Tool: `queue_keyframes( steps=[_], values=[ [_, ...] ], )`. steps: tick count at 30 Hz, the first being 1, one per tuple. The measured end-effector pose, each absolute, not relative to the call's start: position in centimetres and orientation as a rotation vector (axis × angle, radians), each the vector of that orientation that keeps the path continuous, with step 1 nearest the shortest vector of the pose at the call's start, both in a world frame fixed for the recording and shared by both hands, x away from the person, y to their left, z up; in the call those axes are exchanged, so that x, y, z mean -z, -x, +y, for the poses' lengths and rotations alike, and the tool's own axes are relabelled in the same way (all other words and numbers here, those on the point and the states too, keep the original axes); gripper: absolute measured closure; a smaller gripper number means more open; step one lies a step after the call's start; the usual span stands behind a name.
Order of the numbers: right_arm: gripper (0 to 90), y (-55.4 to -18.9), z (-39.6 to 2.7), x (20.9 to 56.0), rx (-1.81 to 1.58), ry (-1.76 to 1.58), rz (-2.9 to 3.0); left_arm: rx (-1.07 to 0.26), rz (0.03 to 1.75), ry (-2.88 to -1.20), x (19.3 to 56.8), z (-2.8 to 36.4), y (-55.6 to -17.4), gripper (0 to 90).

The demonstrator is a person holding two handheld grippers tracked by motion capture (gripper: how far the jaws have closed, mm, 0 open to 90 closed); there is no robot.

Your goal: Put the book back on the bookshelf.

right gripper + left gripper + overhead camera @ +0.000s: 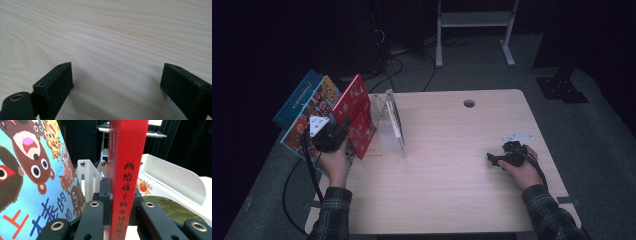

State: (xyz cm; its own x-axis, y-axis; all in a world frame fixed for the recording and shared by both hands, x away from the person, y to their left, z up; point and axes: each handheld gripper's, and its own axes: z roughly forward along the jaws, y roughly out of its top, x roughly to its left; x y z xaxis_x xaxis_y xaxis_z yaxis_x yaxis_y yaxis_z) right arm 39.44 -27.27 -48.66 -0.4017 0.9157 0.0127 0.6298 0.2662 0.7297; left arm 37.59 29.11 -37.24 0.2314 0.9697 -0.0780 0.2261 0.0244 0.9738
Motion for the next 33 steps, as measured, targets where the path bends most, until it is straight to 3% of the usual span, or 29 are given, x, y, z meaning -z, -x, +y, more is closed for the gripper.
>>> queue_keyframes(
  steps=[10,21,29,33],
  values=[
    [9.6,-39.4,-27.3,48.7,-0.933,-1.399,2.129,-0.849,1.253,-1.442,36.9,29.2,-37.3,77.7],
    [9.6,-39.4,-27.3,48.7,-0.933,-1.399,2.129,-0.809,1.295,-1.57,36.9,28.6,-36.2,56.7],
    [9.6,-39.4,-27.3,48.7,-0.932,-1.399,2.13,-0.736,1.367,-1.675,37.4,28.6,-35.3,55.5],
    [9.6,-39.4,-27.3,48.7,-0.932,-1.399,2.13,-0.64,1.389,-1.721,37.8,28.7,-34.8,56.4]
  ],
)
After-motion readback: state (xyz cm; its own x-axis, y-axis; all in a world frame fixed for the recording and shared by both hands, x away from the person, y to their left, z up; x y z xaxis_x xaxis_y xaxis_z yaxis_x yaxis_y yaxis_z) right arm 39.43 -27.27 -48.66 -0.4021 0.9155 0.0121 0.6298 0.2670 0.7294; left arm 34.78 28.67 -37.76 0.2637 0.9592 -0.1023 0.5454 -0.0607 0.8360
